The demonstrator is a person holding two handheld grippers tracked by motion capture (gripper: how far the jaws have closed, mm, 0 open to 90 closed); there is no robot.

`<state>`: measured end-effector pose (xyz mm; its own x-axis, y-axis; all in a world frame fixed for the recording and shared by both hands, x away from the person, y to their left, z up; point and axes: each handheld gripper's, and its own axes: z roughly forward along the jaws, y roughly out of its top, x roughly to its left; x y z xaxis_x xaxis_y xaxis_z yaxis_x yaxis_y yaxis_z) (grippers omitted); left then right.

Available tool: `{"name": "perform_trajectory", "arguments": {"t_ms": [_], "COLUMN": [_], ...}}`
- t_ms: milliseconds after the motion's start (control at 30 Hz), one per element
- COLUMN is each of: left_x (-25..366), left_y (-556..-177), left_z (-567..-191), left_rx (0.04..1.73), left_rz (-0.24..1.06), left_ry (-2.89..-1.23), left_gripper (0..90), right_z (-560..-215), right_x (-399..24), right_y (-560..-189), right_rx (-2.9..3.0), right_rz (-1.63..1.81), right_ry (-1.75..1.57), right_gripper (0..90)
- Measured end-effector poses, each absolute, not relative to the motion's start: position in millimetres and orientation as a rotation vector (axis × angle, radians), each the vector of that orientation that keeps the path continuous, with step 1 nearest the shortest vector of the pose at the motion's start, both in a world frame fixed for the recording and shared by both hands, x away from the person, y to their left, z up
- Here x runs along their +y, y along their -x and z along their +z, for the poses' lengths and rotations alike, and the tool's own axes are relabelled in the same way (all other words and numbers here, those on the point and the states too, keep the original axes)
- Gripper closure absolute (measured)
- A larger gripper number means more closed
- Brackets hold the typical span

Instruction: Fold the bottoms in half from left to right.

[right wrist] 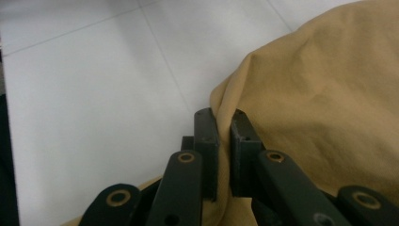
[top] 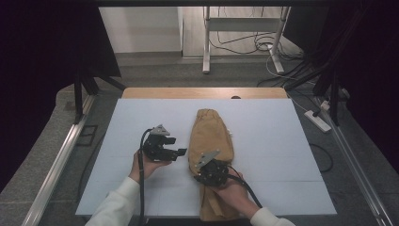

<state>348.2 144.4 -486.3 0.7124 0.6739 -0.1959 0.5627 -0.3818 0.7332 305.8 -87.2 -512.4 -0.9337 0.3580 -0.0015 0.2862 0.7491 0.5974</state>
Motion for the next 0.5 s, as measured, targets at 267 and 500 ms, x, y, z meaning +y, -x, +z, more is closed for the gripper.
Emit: {"name": "perform_trajectory", "arguments": {"t_ms": [267,500], "left_x": [144.9,145.3], "left_y": [-348.4,-348.6], "left_z": [-486.3,-486.4], "left_rx": [0.940,0.941], "left_rz": [0.170,0.171], "left_ry": [-2.085,-2.085], "left_gripper": [29.2,29.2], "right_z": [-513.6,-513.2], "right_x": [-79.6,-77.7], "right_y": [-299.7,-296.9], "right_rx": [2.838,2.847], "right_rz": [0.937,0.947], "right_ry": [-0.503,-0.491], "right_gripper": [83.7,83.6]}}
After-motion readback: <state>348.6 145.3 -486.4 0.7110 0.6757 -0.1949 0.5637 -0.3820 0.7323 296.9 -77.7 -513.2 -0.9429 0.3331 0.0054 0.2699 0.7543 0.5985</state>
